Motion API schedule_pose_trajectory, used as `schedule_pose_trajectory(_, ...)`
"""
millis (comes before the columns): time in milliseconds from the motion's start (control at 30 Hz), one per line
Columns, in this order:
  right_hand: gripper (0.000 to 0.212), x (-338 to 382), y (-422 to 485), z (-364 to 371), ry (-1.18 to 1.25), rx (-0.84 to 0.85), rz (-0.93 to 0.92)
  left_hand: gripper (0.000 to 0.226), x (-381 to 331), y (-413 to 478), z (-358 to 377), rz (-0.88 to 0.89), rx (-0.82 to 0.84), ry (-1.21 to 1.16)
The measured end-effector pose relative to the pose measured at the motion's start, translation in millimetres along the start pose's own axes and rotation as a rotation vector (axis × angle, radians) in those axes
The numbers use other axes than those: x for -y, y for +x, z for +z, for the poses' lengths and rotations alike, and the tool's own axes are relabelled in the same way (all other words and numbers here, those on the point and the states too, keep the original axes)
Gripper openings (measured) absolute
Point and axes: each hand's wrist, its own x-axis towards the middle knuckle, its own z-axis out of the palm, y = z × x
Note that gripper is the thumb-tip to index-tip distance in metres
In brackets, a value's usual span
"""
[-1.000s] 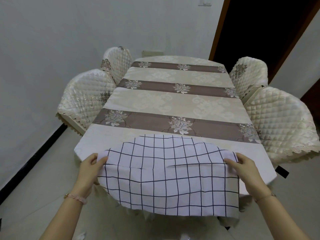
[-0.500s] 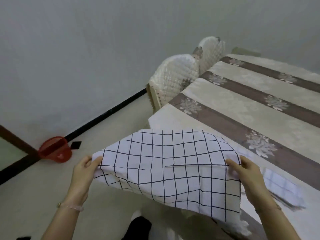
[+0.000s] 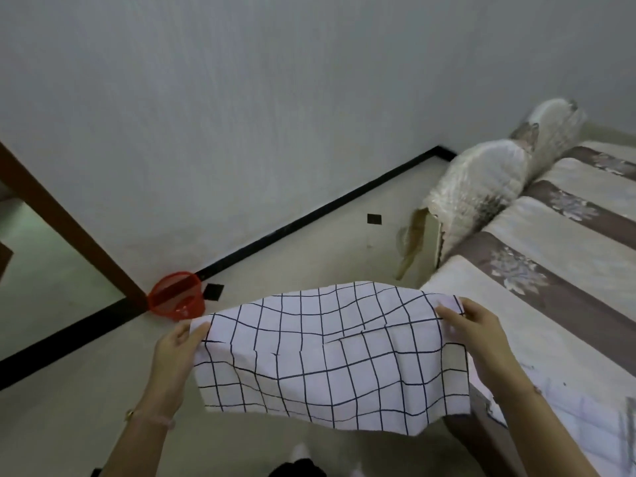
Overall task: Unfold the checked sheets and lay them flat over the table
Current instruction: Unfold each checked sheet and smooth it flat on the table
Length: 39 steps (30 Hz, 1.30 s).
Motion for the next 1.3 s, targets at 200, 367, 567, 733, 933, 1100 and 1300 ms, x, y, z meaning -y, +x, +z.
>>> schedule_pose_trajectory(200,0.009,51,49,44,0.061,-0.049,-0.06,0.011,-56,91,3,0.102,0.055,0.007)
schedule_pose_trajectory(367,0.012,80,110,54,0.119,-0.119,-0.083,0.009,-82,159,43,0.089,0.111,-0.014)
schedule_pose_trajectory(567,0.014,113,204,57,0.097,-0.185,-0.132,0.015,-119,242,119,0.121,0.201,-0.01)
schedule_pose_trajectory(733,0.015,156,270,40,0.039,-0.304,-0.185,0.018,-170,328,195,0.151,0.275,0.032)
schedule_pose_trajectory(933,0.013,180,334,-3,0.109,-0.504,-0.201,0.017,-239,403,313,0.238,0.462,0.042)
schedule_pose_trajectory(1100,0.01,175,350,-44,0.149,-0.772,-0.145,0.013,-287,430,444,0.304,0.713,0.065)
schedule_pose_trajectory(1300,0.009,153,338,-78,0.156,-1.154,-0.048,0.017,-321,428,617,0.352,1.091,0.133)
